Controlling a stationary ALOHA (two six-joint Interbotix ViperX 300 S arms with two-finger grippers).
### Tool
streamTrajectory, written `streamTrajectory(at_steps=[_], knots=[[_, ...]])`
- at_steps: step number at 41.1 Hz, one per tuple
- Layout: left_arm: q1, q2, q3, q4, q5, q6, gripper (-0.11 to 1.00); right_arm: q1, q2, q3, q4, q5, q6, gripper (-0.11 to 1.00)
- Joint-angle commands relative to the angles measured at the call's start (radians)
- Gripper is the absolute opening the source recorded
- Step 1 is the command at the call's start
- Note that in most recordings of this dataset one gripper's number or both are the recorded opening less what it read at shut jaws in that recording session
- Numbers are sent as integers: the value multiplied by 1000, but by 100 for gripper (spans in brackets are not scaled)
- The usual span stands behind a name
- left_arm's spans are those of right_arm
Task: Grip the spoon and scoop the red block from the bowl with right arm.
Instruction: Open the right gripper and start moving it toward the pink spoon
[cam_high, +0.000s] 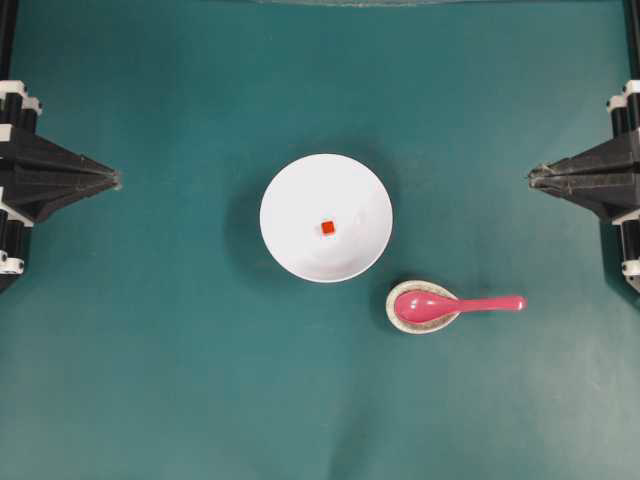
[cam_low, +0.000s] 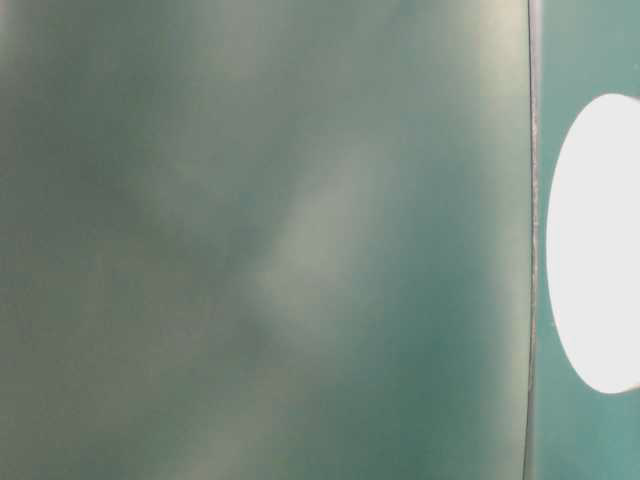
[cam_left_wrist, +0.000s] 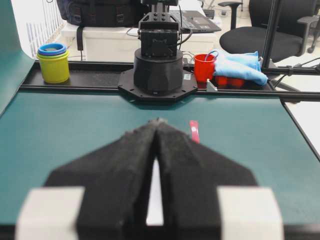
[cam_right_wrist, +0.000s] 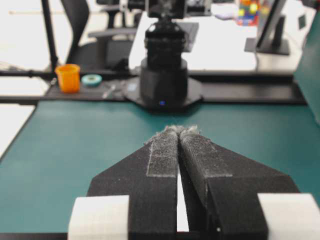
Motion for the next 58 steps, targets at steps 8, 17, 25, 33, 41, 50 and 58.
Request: streamTrajectory(at_steps=[8,17,25,33,41,50,58], knots=[[-3,11,-60,3,144,-14,0,5,21,-67,5,95,8,0],[-3,14,-60,3,160,-14,0,5,21,-75,5,118,18,0],[-3,12,-60,3,183,-14,0,5,23,-78,6,150,20,0],[-5,14,-60,3,190,-14,0,5,17,-84,9,189,21,0],[-3,12,-60,3,193,-14,0,5,5,-95,11,244,21,0],[-3,9,-60,3,195,-14,0,5,0,-110,14,275,21,5],[-3,11,-60,3,195,-14,0,5,3,-129,26,327,21,27]])
